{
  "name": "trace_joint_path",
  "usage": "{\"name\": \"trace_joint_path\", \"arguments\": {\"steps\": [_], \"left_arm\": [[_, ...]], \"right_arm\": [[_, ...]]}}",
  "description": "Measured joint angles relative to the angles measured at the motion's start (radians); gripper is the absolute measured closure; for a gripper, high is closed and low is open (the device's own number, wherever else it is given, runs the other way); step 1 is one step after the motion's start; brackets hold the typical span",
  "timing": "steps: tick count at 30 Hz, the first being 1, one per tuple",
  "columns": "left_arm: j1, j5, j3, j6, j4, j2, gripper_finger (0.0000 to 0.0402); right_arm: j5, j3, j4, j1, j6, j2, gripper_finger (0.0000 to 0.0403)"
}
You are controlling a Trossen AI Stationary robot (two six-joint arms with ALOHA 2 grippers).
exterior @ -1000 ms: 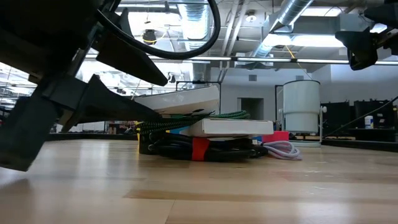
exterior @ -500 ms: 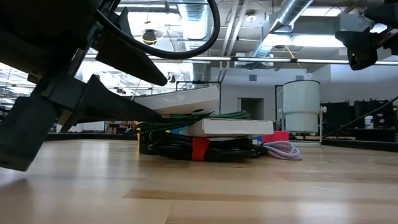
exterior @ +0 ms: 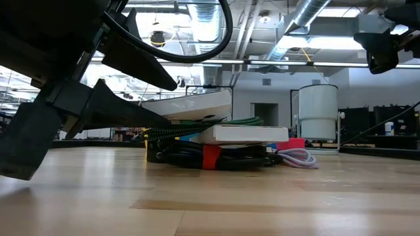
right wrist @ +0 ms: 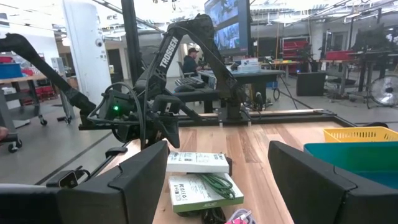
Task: Pick and place items into bin
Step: Put the left white box into the dark blue bin
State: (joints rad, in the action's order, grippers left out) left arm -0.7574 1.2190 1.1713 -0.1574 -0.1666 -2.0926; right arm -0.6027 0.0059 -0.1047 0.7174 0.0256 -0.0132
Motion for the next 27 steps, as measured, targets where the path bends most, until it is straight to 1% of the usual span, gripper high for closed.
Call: {"name": "trace_joint_path", "arguments": {"steps": [20,23,27], "left_arm": [[0.0,0.0,0.0,0.0,0.0,0.0,0.0203],[0.0,0.0,0.0,0.001,0.0,0.0,0.0211],[0.0,0.0,0.0,0.001,0.0,0.0,0.0237]], "right_arm": [[0.0,0.0,0.0,0.0,0.0,0.0,0.0127],[0.0,0.0,0.0,0.0,0.0,0.0,0.0127],[0.0,0.0,0.0,0.0,0.0,0.0,0.0127]]}}
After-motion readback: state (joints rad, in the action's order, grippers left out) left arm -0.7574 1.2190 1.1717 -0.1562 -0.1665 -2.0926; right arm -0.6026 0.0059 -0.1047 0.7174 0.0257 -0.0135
